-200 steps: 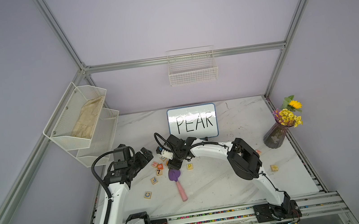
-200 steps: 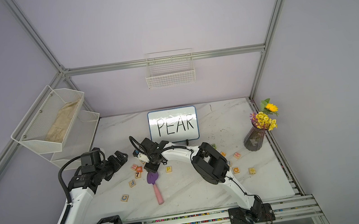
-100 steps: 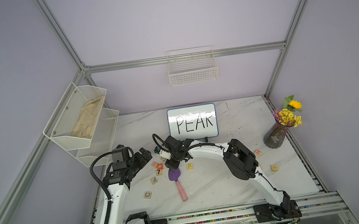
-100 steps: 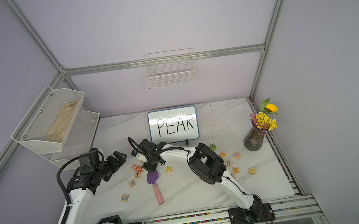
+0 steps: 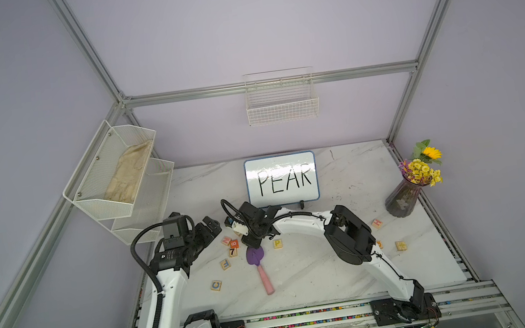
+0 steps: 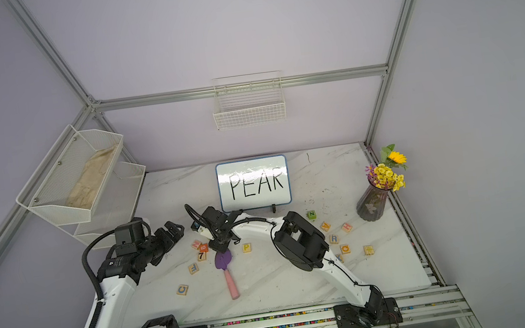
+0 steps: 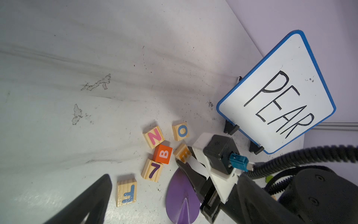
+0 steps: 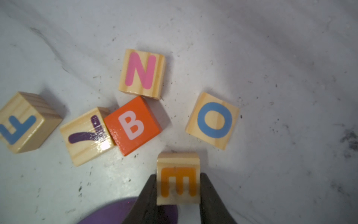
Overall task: Spell the uppercase word “pear” with letter blocks
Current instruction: Pick up the letter block from the center of the board.
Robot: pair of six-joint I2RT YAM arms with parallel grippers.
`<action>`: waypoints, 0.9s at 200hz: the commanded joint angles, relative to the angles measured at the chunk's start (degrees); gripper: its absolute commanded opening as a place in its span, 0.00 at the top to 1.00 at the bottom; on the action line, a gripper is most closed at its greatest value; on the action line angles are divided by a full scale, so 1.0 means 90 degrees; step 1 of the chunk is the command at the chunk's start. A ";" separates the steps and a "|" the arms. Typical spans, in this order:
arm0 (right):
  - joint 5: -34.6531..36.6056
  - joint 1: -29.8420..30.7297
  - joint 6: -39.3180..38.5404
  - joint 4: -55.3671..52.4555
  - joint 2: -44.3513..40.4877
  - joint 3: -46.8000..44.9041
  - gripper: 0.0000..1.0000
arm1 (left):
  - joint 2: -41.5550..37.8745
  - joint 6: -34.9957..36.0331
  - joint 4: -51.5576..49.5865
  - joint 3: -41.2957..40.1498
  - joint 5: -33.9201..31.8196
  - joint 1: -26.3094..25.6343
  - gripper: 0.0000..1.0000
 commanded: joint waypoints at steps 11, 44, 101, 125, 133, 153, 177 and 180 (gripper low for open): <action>0.0265 0.0049 0.0044 0.0127 0.0026 0.0043 0.69 | -0.0151 0.0080 0.0135 -0.0266 0.0141 0.0078 0.00; 0.0392 0.0048 -0.0065 0.0143 -0.0488 -0.0067 0.70 | -0.0113 0.0125 0.0151 -0.0247 0.0342 0.0082 0.00; 0.0967 0.0017 -0.1208 0.0014 -0.2279 -0.1511 0.70 | 0.0045 0.0430 0.0311 -0.0110 0.1595 0.0088 0.00; 0.1163 -0.0073 -0.1507 -0.0058 -0.2982 -0.2254 0.72 | -0.0011 0.0407 0.0348 -0.0175 0.1944 0.0068 0.00; 0.1181 -0.0104 -0.1618 -0.0070 -0.3202 -0.2536 0.73 | -0.0047 0.0358 0.0373 -0.0209 0.2043 0.0060 0.00; 0.1251 -0.0154 -0.1906 -0.0034 -0.3686 -0.3119 0.73 | -0.0126 0.0261 0.0488 -0.0299 0.2260 -0.0038 0.00; 0.1114 -0.0368 -0.1992 -0.0021 -0.4019 -0.3504 0.70 | -0.0134 0.0107 0.0573 -0.0310 0.2313 -0.0343 0.00; 0.1090 -0.0398 -0.2013 -0.0013 -0.4041 -0.3543 0.70 | -0.0131 0.0088 0.0588 -0.0306 0.2297 -0.0401 0.00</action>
